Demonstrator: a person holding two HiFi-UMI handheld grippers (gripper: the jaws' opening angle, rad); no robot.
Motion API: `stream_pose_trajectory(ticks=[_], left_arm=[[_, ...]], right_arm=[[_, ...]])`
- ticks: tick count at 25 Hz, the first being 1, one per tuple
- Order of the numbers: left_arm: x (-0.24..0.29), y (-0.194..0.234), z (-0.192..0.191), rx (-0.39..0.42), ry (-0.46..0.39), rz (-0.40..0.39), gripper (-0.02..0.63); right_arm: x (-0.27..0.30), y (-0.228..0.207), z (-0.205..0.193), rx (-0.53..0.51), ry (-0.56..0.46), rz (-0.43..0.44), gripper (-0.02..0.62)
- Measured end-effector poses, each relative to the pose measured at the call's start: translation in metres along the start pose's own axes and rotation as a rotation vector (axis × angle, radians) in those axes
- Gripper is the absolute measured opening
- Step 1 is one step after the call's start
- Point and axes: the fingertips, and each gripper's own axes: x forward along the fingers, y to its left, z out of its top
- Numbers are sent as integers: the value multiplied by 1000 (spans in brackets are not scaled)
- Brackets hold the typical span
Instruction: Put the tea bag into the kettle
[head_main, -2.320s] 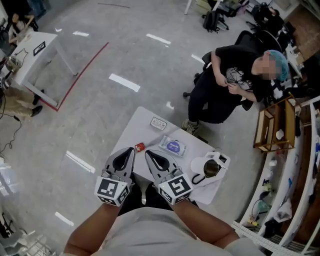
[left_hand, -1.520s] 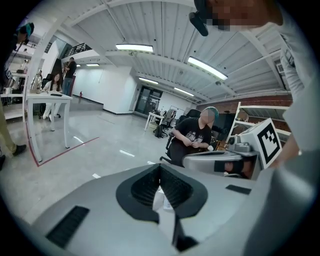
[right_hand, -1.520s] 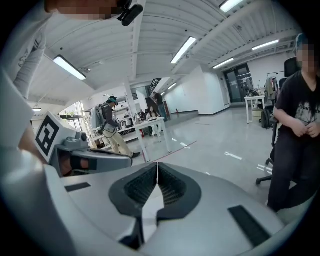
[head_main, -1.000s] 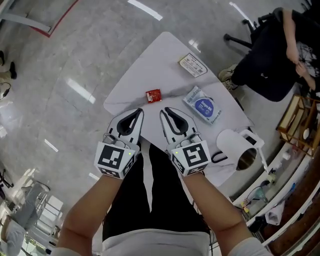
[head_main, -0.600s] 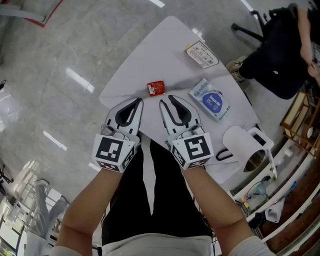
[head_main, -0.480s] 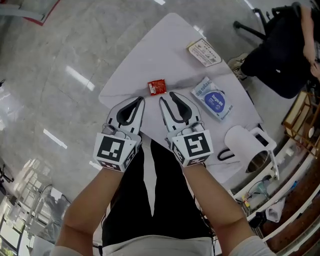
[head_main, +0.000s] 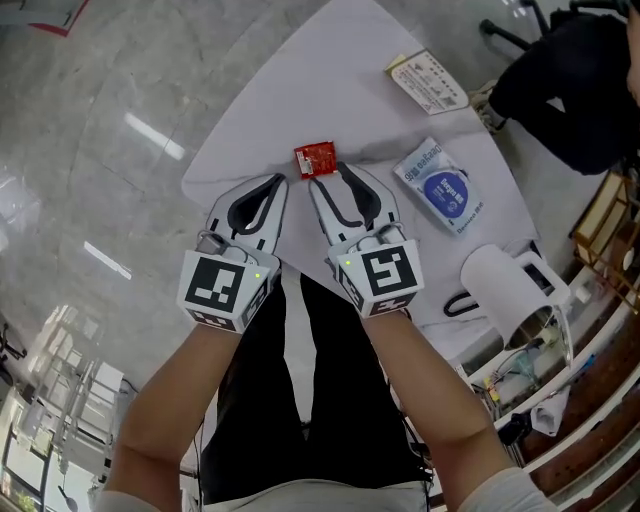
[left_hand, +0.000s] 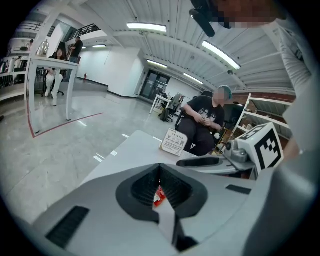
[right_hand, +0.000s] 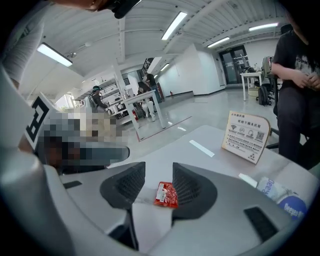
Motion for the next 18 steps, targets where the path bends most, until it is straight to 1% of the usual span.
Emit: stream_pose_trajectory(ticks=[3, 6, 10, 14, 18], left_arm=[[10, 3, -8, 4, 5, -16, 8], [16, 11, -16, -8, 10, -8, 8], [21, 19, -23, -11, 13, -9, 8], [25, 27, -32, -23, 21, -5, 8], [28, 32, -40, -32, 27, -7, 8]], right_arm=[[11, -5, -17, 10, 23, -5, 186], [18, -8, -30, 5, 43, -20, 206], [29, -9, -41, -2, 64, -32, 245], [38, -16, -50, -5, 74, -64, 269], [47, -17, -59, -36, 99, -79, 293]])
